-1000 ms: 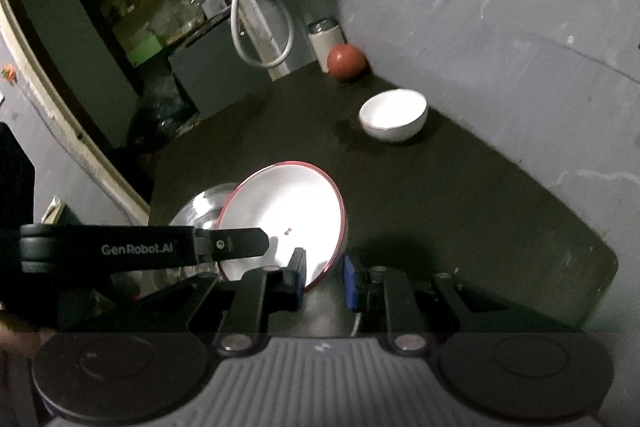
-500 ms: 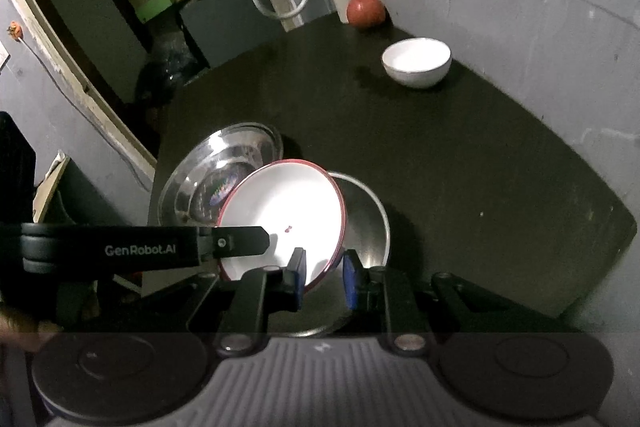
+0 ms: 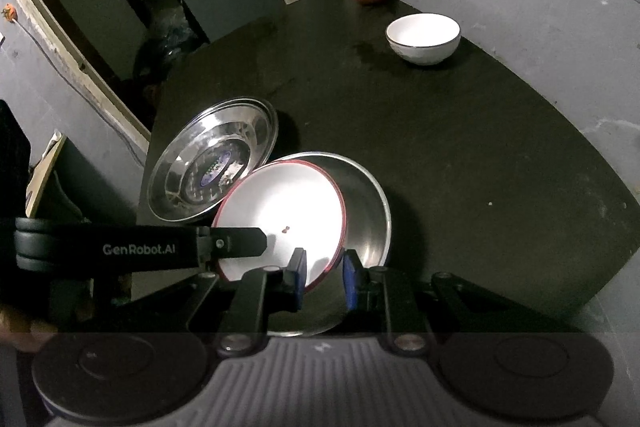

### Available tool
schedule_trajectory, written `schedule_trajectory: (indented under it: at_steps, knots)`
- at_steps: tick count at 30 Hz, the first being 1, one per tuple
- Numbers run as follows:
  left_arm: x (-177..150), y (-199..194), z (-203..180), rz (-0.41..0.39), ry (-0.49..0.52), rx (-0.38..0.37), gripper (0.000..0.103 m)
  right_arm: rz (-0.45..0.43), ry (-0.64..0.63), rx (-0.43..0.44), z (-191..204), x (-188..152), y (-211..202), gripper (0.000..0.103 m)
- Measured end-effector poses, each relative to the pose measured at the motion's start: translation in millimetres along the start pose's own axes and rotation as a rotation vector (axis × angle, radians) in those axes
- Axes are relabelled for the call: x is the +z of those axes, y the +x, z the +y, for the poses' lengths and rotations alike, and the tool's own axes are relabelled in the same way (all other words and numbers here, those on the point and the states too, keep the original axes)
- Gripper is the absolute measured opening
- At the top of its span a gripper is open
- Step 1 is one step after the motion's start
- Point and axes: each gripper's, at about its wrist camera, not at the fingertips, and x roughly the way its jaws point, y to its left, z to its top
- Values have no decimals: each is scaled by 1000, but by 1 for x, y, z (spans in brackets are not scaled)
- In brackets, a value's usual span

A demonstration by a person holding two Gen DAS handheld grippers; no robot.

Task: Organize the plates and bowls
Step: 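Lift the white bowl with both grippers and carry it over the steel bowl, then lower the white bowl into the steel bowl and open both grippers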

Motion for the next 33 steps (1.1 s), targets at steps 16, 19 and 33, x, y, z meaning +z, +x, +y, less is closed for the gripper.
schedule_trajectory:
  at_steps: [16, 19, 33]
  knots:
    - [14, 7, -6, 65, -19, 24, 16, 70, 14, 11, -4, 11, 6, 24]
    - [18, 10, -9, 92, 1, 40, 17, 89, 13, 6, -2, 13, 8, 24]
    - [32, 22, -18, 158, 47, 74, 20, 138, 40, -6, -3, 19, 12, 25]
